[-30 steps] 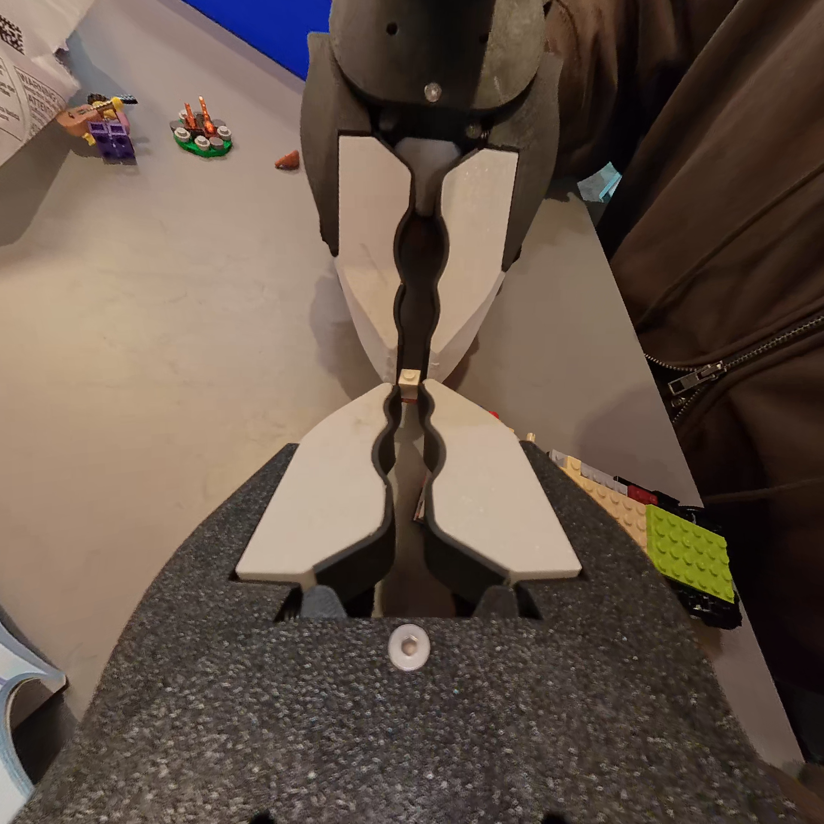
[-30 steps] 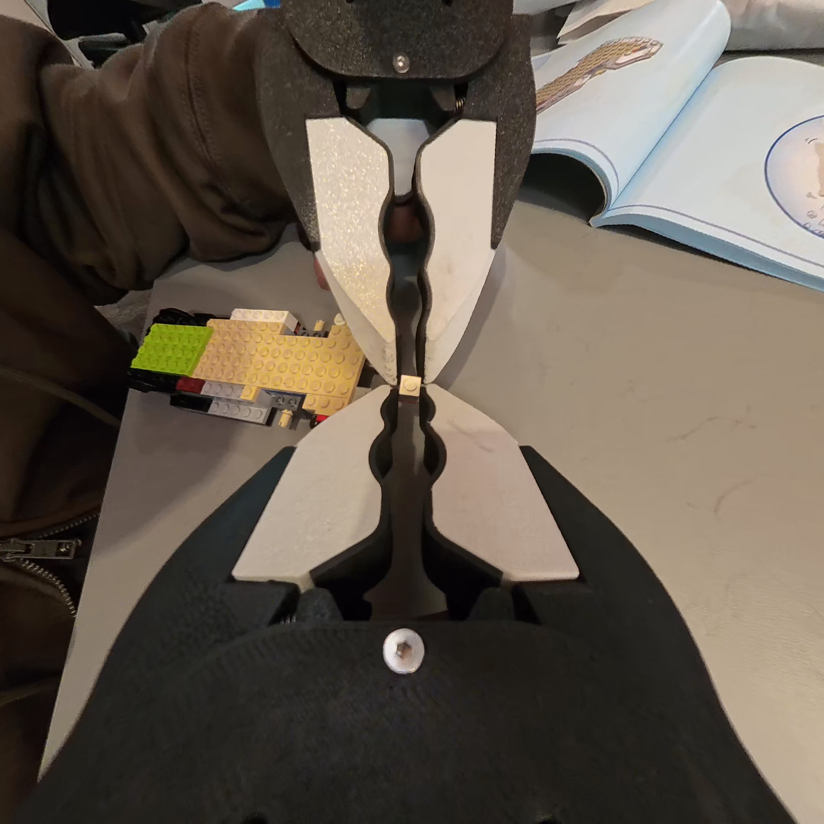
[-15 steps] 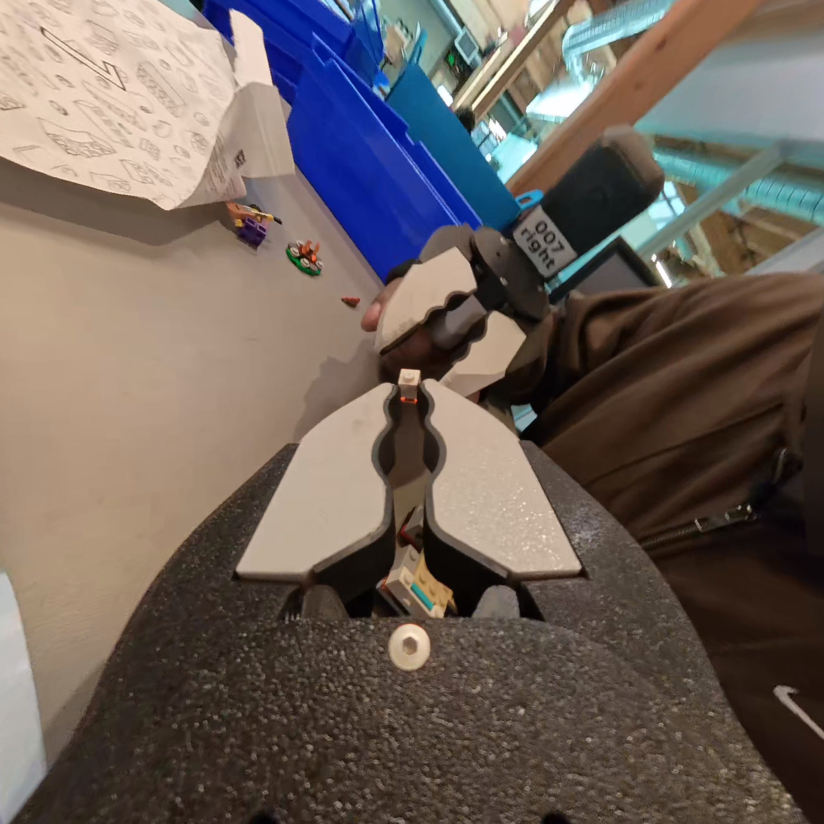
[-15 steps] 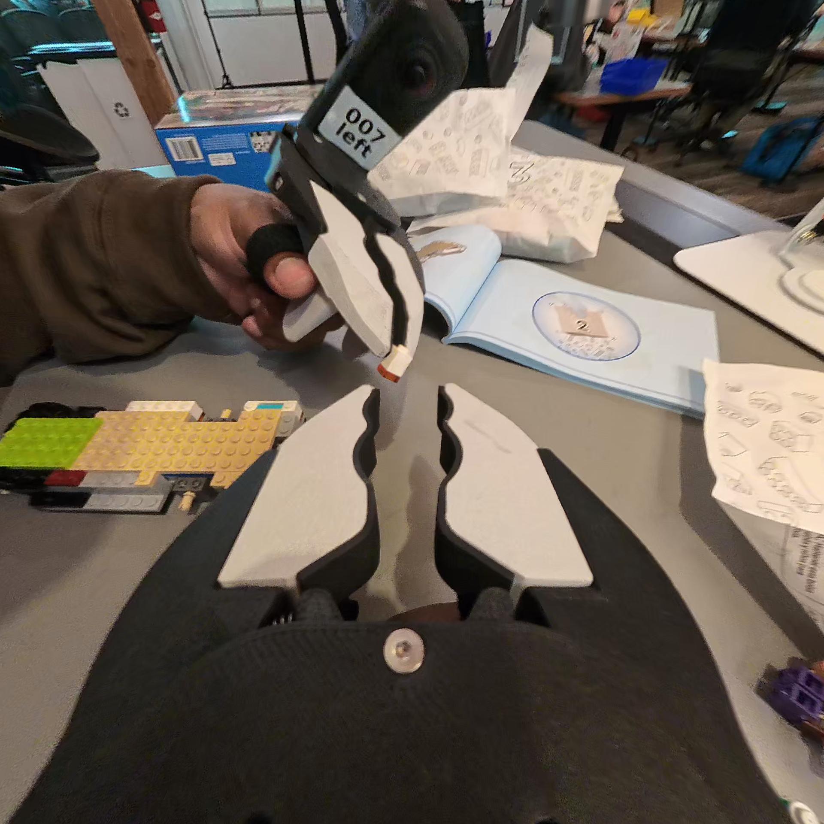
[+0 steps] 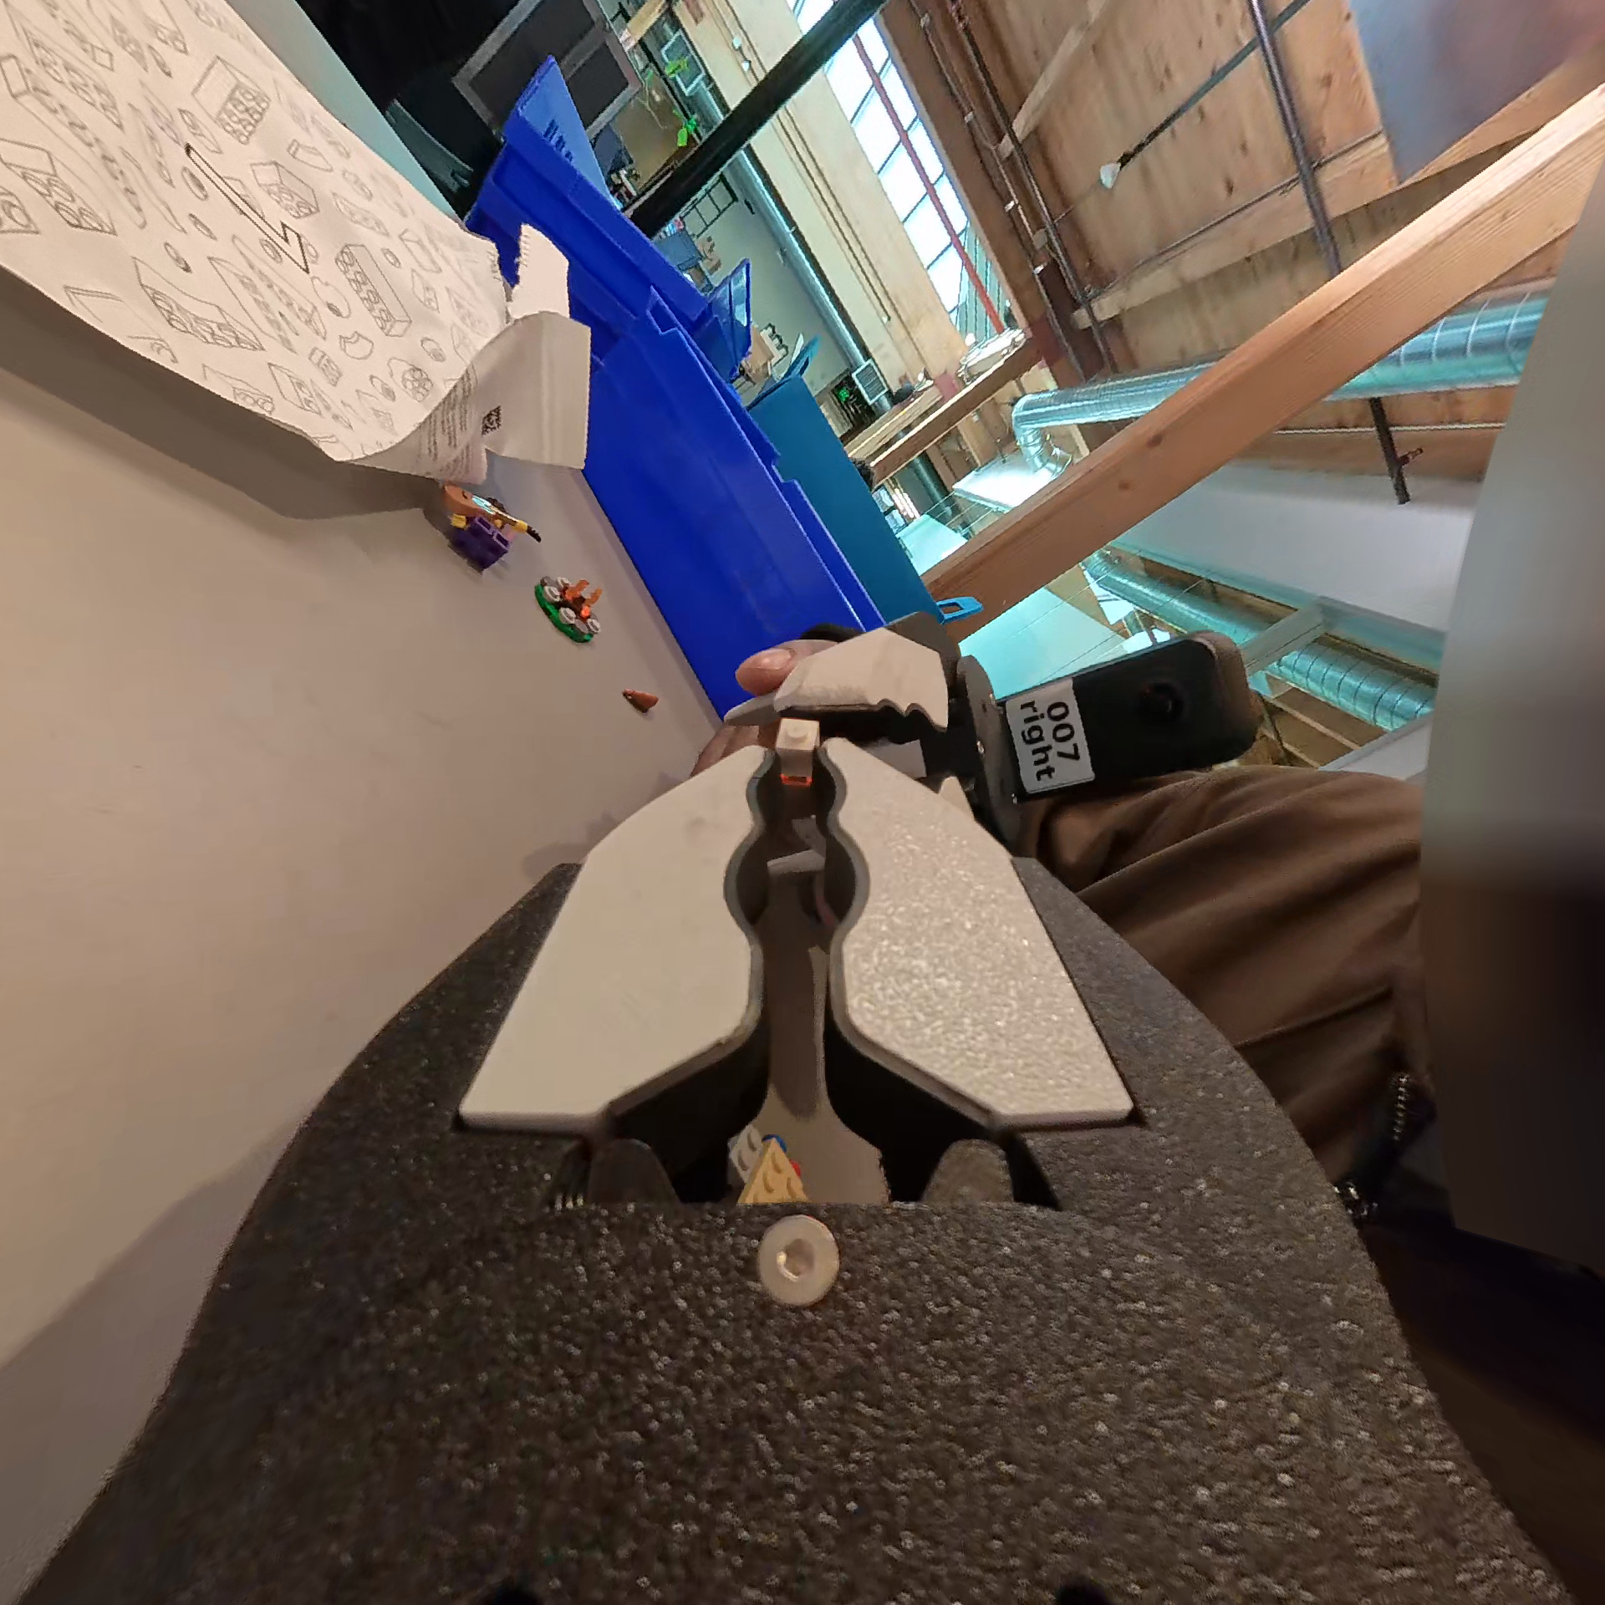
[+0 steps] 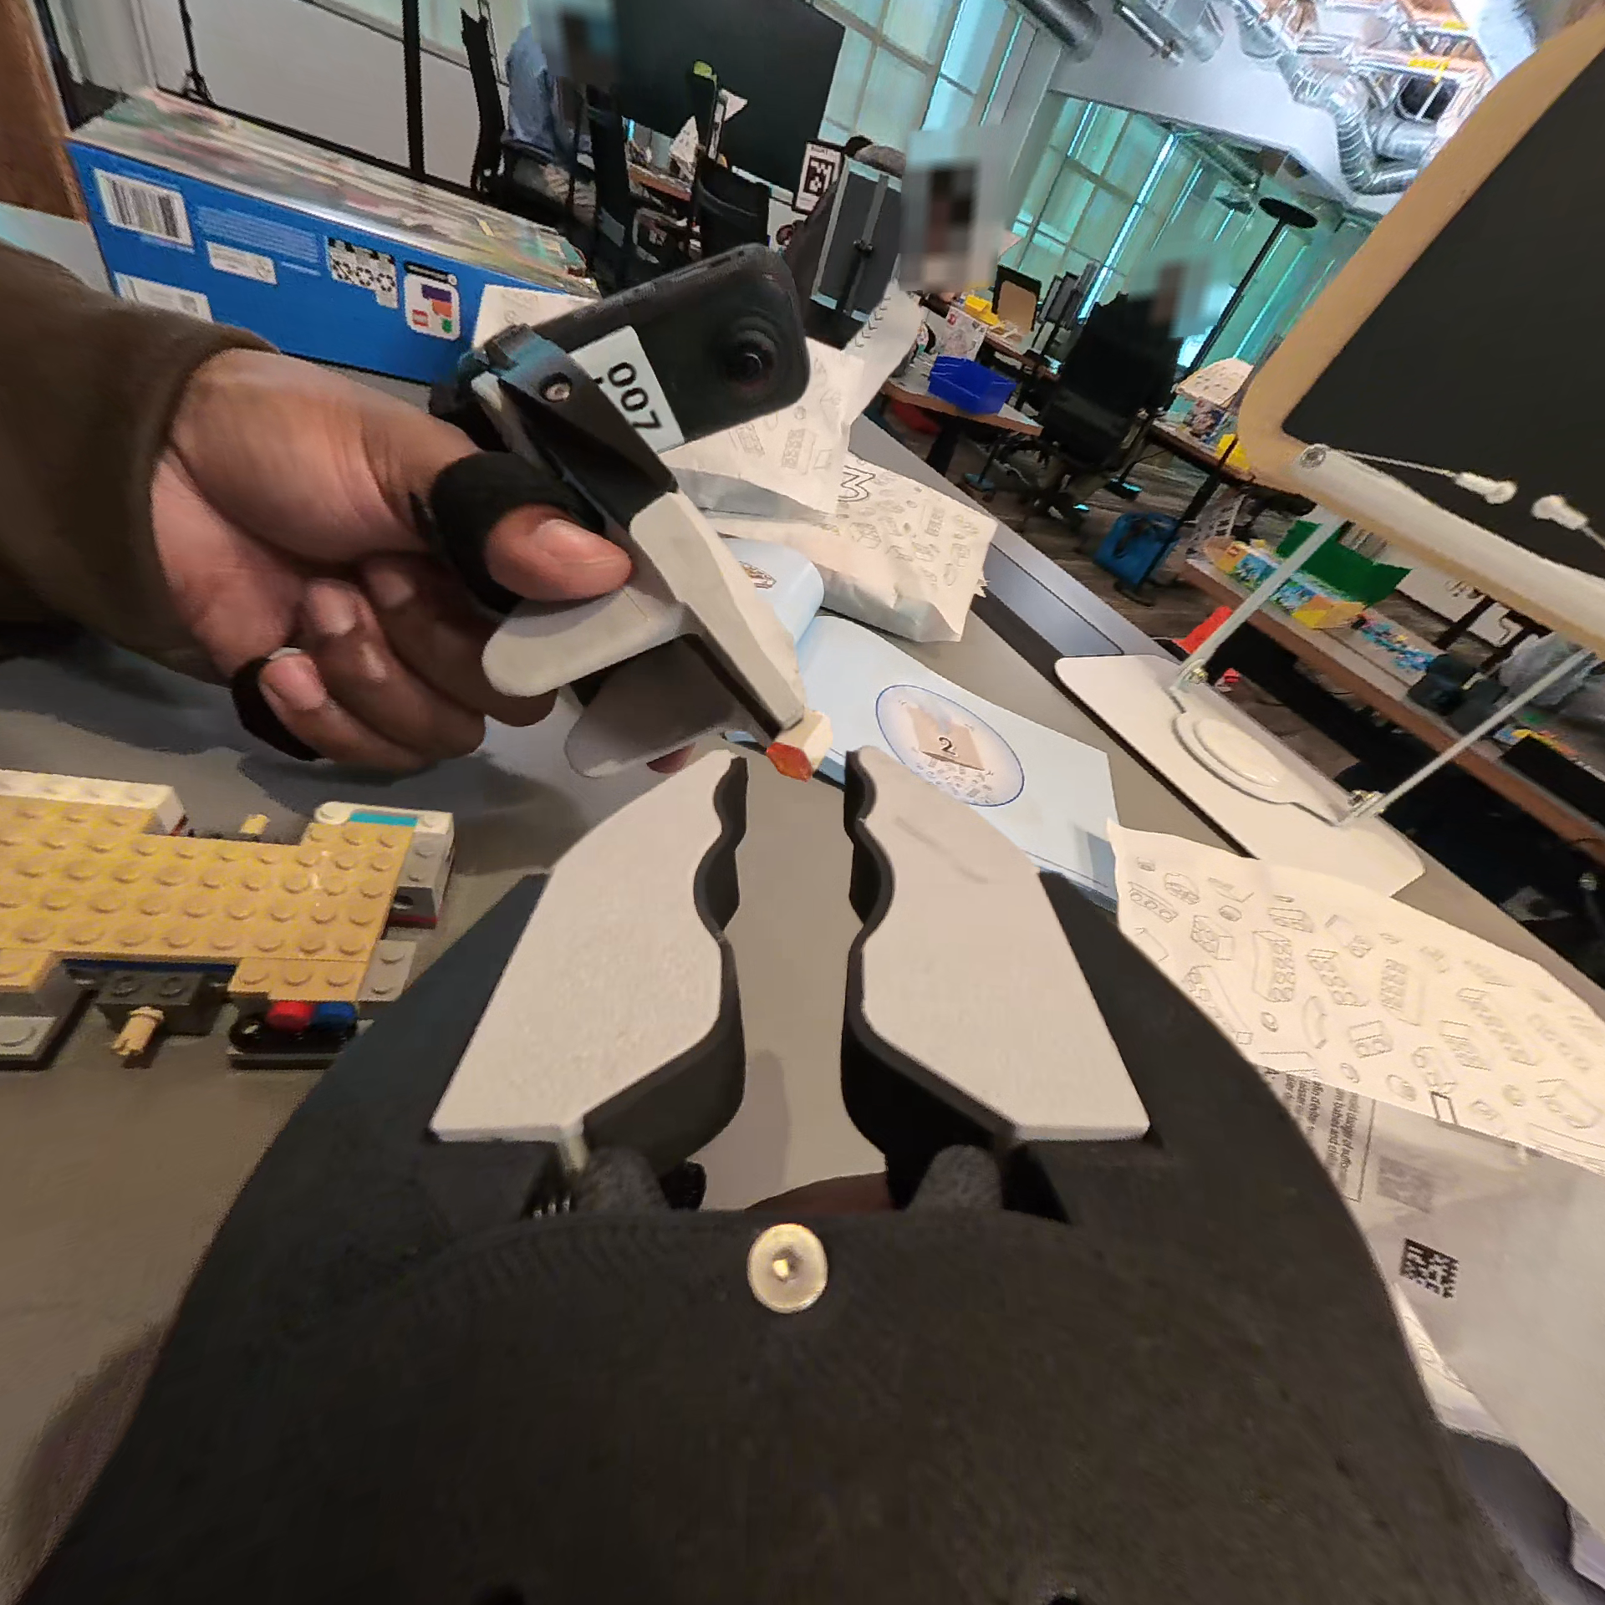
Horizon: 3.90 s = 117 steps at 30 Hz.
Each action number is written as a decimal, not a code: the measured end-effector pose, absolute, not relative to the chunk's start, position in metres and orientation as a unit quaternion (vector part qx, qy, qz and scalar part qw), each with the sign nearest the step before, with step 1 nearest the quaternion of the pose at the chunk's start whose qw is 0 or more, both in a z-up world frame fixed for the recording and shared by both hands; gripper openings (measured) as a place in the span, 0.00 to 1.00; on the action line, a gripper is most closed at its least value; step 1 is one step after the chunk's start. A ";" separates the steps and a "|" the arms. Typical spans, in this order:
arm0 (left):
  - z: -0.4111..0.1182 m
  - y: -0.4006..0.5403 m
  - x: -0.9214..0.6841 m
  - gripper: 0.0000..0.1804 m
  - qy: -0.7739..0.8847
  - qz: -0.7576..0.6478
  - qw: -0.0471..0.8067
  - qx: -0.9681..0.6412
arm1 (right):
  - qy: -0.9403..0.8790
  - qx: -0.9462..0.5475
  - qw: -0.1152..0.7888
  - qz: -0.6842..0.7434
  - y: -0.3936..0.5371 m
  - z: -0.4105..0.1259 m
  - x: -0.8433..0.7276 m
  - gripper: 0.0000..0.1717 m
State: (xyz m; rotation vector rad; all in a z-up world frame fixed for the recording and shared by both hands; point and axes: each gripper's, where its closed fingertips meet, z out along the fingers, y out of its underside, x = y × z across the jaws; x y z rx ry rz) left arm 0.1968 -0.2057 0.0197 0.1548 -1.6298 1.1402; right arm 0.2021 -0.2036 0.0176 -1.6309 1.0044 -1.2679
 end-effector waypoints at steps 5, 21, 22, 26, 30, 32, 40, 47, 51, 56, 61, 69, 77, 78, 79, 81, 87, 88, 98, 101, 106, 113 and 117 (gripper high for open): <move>0.020 -0.207 0.194 0.03 -0.672 0.473 0.564 0.083 | 0.394 -0.647 0.384 -0.527 -0.206 0.018 0.203 0.09; 0.029 -0.198 0.182 0.09 -0.657 0.444 0.609 0.036 | 0.347 -0.664 0.403 -0.525 -0.194 0.025 0.196 0.05; 0.029 -0.197 0.181 0.09 -0.657 0.441 0.611 0.034 | 0.344 -0.667 0.402 -0.525 -0.193 0.025 0.196 0.05; 0.027 -0.195 0.180 0.04 -0.656 0.435 0.616 0.029 | 0.336 -0.668 0.405 -0.526 -0.190 0.026 0.195 0.05; 0.026 -0.196 0.178 0.04 -0.657 0.429 0.619 0.033 | 0.334 -0.675 0.393 -0.528 -0.189 0.022 0.196 0.10; 0.025 -0.195 0.175 0.04 -0.658 0.423 0.623 0.030 | 0.330 -0.678 0.391 -0.528 -0.188 0.021 0.195 0.09; 0.027 -0.190 0.172 0.04 -0.656 0.414 0.631 0.002 | 0.317 -0.685 0.390 -0.527 -0.185 0.024 0.193 0.05; 0.027 -0.186 0.171 0.04 -0.661 0.410 0.629 -0.017 | 0.304 -0.690 0.391 -0.528 -0.182 0.025 0.191 0.05; 0.021 -0.187 0.173 0.04 -0.673 0.408 0.617 -0.018 | 0.297 -0.696 0.359 -0.546 -0.184 0.020 0.193 0.05; 0.021 -0.185 0.173 0.04 -0.677 0.401 0.617 -0.027 | 0.292 -0.699 0.359 -0.546 -0.183 0.019 0.193 0.05; 0.026 -0.181 0.170 0.04 -0.676 0.402 0.615 -0.042 | 0.279 -0.698 0.361 -0.552 -0.180 0.024 0.189 0.05; 0.032 -0.188 0.209 0.04 -0.663 0.449 0.599 0.016 | 0.278 -0.678 0.355 -0.581 -0.191 0.029 0.182 0.04; 0.032 -0.184 0.214 0.04 -0.705 0.477 0.524 -0.030 | 0.321 -0.658 0.357 -0.580 -0.199 0.031 0.180 0.05; 0.031 -0.185 0.216 0.04 -0.709 0.479 0.516 -0.032 | 0.342 -0.655 0.355 -0.572 -0.201 0.030 0.180 0.05; 0.029 -0.185 0.216 0.04 -0.715 0.482 0.504 -0.037 | 0.364 -0.648 0.356 -0.566 -0.204 0.030 0.177 0.04; 0.030 -0.185 0.217 0.04 -0.722 0.490 0.487 -0.045 | 0.410 -0.621 0.358 -0.564 -0.210 0.040 0.167 0.05; 0.039 -0.183 0.182 0.04 -0.722 0.484 0.478 -0.125 | 0.547 -0.458 0.423 -0.559 -0.249 0.107 0.093 0.05; 0.042 -0.185 0.172 0.04 -0.724 0.478 0.477 -0.140 | 0.566 -0.431 0.413 -0.568 -0.264 0.116 0.075 0.05; 0.123 -0.264 0.058 0.04 -0.726 0.458 0.410 -0.308 | 0.764 -0.290 0.260 -0.514 -0.400 0.072 -0.060 0.27; 0.132 -0.297 0.017 0.04 -0.719 0.447 0.431 -0.313 | 0.762 -0.280 0.287 -0.508 -0.396 0.070 -0.065 0.28; 0.107 -0.354 -0.021 0.11 -0.748 0.438 0.397 -0.303 | 0.740 -0.296 0.311 -0.518 -0.365 0.061 -0.064 0.25; 0.101 -0.367 0.007 0.15 -0.757 0.446 0.404 -0.254 | 0.739 -0.325 0.314 -0.499 -0.337 0.038 -0.060 0.24; 0.103 -0.323 0.072 0.17 -0.765 0.465 0.361 -0.260 | 0.682 -0.437 0.345 -0.474 -0.292 0.044 -0.019 0.21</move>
